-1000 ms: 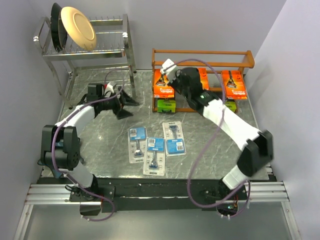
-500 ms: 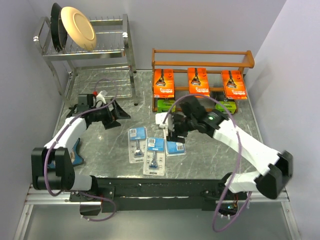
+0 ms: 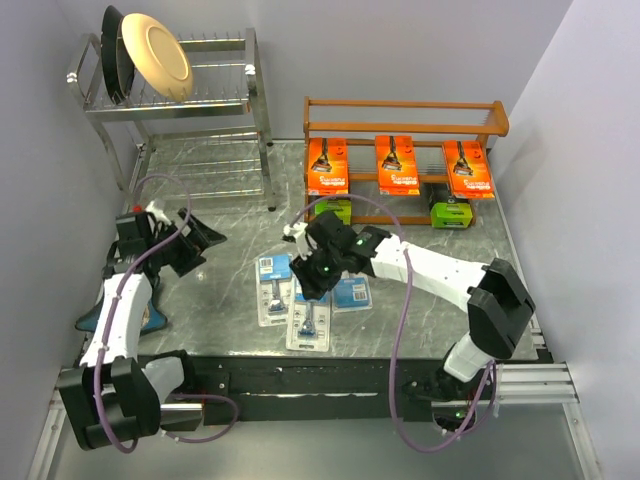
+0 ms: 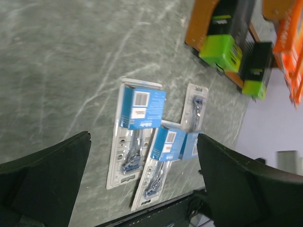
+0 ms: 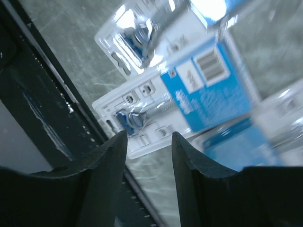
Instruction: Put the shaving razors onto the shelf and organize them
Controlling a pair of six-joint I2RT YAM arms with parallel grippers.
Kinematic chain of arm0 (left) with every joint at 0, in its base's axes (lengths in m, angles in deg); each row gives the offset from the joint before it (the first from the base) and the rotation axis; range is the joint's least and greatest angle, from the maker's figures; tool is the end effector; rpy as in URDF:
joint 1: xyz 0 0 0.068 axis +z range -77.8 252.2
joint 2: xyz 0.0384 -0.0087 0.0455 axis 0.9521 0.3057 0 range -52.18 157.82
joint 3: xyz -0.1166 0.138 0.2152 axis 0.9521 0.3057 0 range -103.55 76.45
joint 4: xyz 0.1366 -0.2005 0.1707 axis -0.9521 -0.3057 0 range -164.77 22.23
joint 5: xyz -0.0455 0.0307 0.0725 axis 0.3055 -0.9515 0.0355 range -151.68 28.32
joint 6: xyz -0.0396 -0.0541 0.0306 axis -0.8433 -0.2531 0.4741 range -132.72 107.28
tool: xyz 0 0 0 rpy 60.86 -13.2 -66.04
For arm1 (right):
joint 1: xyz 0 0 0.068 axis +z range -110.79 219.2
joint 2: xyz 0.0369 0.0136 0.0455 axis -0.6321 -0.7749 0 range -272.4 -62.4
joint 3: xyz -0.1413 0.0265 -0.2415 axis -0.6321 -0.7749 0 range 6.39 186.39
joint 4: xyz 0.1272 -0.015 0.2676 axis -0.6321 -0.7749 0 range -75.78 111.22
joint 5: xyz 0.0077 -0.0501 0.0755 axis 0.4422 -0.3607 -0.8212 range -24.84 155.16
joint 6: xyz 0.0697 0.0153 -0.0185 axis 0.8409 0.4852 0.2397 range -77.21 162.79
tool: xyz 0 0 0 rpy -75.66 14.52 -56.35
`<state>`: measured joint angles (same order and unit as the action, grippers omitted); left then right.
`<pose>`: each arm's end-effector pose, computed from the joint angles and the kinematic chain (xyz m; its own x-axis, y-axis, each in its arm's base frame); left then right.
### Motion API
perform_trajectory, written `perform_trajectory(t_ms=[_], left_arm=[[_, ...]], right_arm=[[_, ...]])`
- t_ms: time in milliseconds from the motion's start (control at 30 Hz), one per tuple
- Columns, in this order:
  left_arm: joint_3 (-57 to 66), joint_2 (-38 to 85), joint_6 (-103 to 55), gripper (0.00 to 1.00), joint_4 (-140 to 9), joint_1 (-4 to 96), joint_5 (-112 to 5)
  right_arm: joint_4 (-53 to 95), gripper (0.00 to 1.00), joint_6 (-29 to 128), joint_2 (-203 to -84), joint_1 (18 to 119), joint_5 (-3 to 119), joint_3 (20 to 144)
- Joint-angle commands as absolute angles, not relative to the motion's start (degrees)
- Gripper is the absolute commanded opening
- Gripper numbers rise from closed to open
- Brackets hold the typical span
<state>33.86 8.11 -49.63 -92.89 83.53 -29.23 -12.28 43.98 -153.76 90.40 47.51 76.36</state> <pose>0.2659 0.0194 0.2359 -0.6651 -0.6501 -0.3674 -0.2243 0.6432 -0.7321 0.2283 0.3137 0.2303 -0.5301 -0.6278 -0.5700 -0.8411 0.4743 0.2598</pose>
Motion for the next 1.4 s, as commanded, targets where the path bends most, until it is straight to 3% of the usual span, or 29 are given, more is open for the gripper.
perform_trajectory(t_ms=[0,100,333,733,833,1033,1067,1367], left_arm=[[35.31,6.01,-52.97,1.00,-93.17,85.99,-30.47],[35.49,5.48,-52.97,1.00,-94.13,86.52,-30.21],[36.80,5.13,-53.68,0.99,-94.40,86.87,-29.16],[39.18,3.28,-55.26,0.99,-93.35,87.84,-27.75],[39.35,3.37,-55.70,0.99,-93.08,87.93,-27.49],[38.30,4.86,-56.14,0.99,-92.91,87.93,-26.61],[38.21,5.04,-56.57,0.99,-92.56,87.93,-26.35],[34.53,8.46,-55.71,0.99,-91.23,86.88,-24.15]], right_arm=[[-9.80,0.57,63.52,-154.41,92.81,51.36,74.76],[-10.59,0.60,69.50,-158.01,92.91,53.03,75.29],[-14.10,0.54,78.90,-163.47,94.05,58.21,76.79],[-11.82,0.48,78.39,-169.45,95.36,62.43,77.75],[-12.70,0.42,77.51,-170.16,96.77,64.18,78.10],[-17.00,0.10,71.37,-163.58,95.29,67.18,77.05],[-17.53,0.00,69.70,-160.17,94.84,66.40,77.05],[-26.59,0.00,50.45,-142.57,91.52,66.90,91.71]])
